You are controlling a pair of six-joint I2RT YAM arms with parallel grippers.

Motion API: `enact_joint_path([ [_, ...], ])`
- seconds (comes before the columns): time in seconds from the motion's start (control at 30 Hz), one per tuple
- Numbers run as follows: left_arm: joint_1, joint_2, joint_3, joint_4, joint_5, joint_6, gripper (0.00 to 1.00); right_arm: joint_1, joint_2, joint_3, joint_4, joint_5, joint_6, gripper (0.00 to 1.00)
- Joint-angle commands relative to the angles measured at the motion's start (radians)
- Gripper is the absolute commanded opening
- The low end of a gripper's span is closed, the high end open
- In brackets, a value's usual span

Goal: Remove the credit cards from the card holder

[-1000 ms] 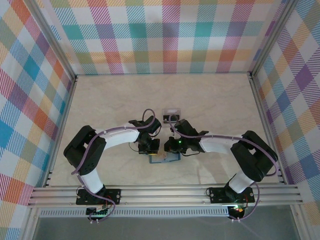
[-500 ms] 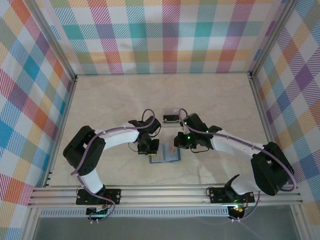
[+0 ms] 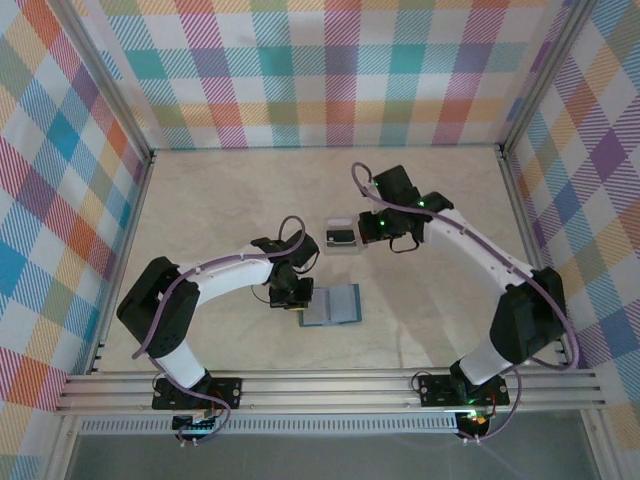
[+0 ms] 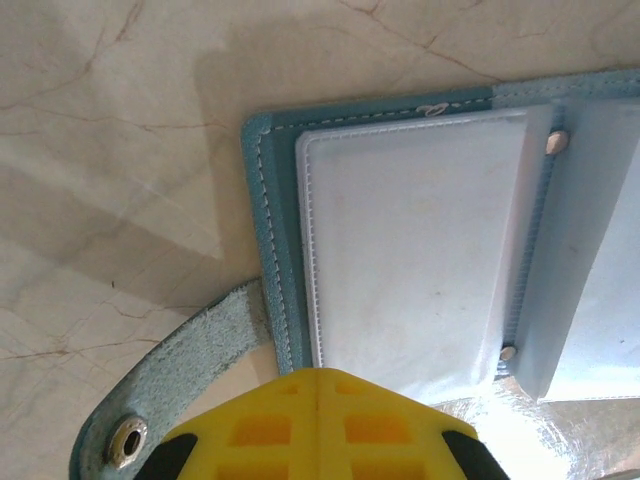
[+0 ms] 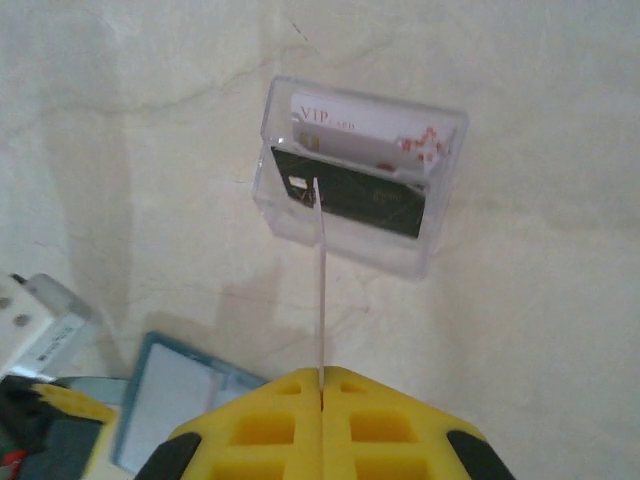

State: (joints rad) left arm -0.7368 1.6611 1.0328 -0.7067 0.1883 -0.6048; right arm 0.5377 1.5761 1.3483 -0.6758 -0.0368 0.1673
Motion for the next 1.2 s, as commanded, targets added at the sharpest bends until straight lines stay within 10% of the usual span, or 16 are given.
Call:
enact_joint_path([
  [0.0, 0.006, -0.033, -0.006, -0.036, -0.019, 0.016, 0.04, 0.001, 0.079, 0.091, -0.096, -0.007, -0.326, 0.02],
  [0.43, 0.020, -0.045, -0.056, -0.030, -0.032, 0.008, 0.04, 0.000, 0.239, 0.289, -0.192, -0.095, -1.228, 0.00],
  [1.17, 0.036, -0.116, -0.087, -0.074, -0.067, -0.008, 0.04, -0.005, 0.629, 0.738, -0.420, 0.013, -1.376, 0.00],
])
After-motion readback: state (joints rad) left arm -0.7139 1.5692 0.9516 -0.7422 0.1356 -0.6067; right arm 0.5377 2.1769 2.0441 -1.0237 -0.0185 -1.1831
